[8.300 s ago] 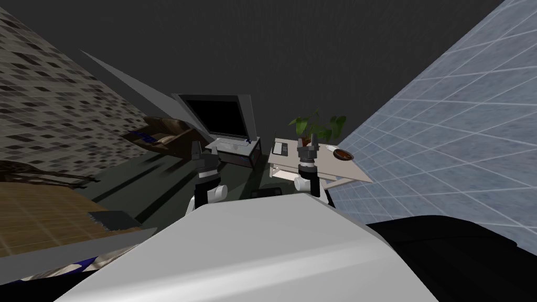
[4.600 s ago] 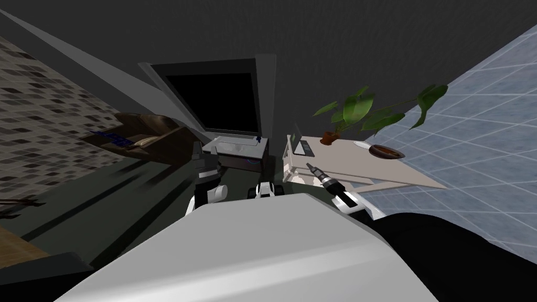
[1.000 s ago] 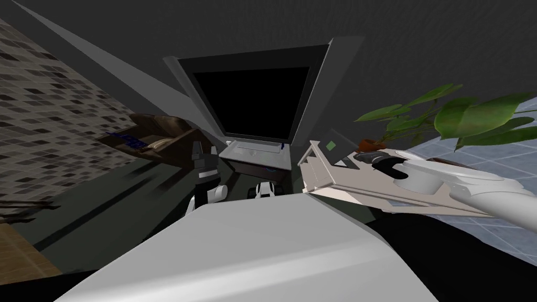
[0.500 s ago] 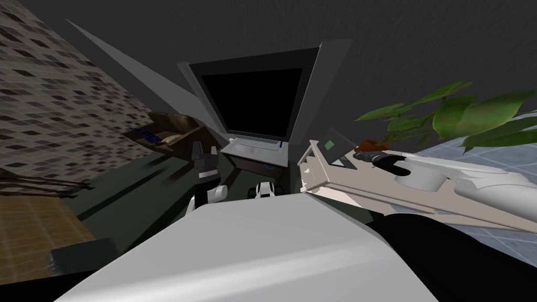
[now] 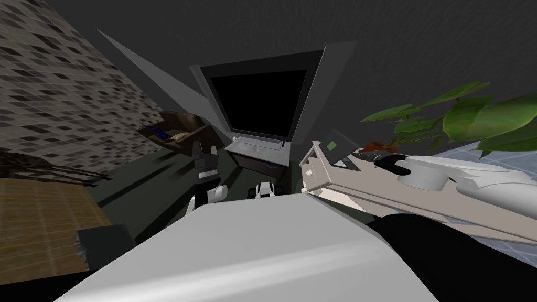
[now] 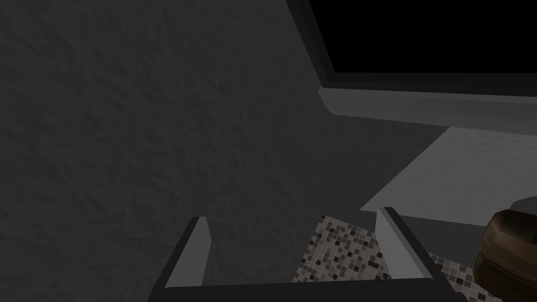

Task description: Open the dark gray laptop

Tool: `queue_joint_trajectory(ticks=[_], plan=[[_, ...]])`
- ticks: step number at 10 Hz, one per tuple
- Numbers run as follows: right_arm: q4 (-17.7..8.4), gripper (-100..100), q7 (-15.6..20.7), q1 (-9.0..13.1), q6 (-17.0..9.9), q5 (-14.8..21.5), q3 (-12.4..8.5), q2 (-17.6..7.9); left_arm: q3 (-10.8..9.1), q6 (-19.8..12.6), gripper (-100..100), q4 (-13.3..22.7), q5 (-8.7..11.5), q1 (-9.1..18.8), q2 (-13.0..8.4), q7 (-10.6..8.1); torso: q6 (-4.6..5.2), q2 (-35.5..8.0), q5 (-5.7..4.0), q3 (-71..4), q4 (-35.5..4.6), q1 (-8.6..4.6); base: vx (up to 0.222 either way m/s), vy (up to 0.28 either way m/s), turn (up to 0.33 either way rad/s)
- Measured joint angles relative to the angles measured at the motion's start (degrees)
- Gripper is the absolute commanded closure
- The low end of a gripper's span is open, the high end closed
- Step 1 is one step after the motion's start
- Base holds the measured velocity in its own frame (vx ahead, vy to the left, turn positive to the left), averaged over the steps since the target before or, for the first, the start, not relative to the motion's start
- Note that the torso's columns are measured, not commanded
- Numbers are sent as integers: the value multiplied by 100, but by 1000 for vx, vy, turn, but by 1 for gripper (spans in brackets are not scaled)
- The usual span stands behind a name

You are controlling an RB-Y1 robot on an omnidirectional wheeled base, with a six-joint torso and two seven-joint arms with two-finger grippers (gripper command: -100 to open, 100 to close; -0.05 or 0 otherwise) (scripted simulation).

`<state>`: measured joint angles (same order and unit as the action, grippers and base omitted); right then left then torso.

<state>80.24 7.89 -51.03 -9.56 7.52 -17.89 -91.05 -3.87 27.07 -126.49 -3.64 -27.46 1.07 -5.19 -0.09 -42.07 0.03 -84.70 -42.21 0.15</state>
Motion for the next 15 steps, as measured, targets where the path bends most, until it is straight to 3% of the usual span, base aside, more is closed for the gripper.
queue_joint_trajectory(ticks=[5,6,8,9,11,15], plan=[[-116,-100,378,189,-408,525,132,16,0,0,0,0,0,0,0,0,10,-25,-3,16,-9,-14,3,52,68],[-93,-100,450,133,-502,607,80,14,0,0,0,0,0,0,0,0,10,-22,-2,14,-8,-14,7,43,63],[-173,-100,531,205,-548,723,121,36,-1,0,0,0,0,0,-1,0,11,-21,-5,13,-8,-24,2,9,6],[-172,100,529,204,-548,722,120,35,-1,0,0,0,0,0,-1,0,10,-22,-7,14,-8,-25,0,0,0],[-208,100,479,145,-473,648,86,47,-1,0,0,0,0,0,-1,0,9,-33,-1,20,-11,-23,-54,-53,115],[-660,100,155,147,71,274,146,16,-1,0,0,0,0,1,-1,0,19,-28,-18,20,-6,-34,-86,-73,113]])
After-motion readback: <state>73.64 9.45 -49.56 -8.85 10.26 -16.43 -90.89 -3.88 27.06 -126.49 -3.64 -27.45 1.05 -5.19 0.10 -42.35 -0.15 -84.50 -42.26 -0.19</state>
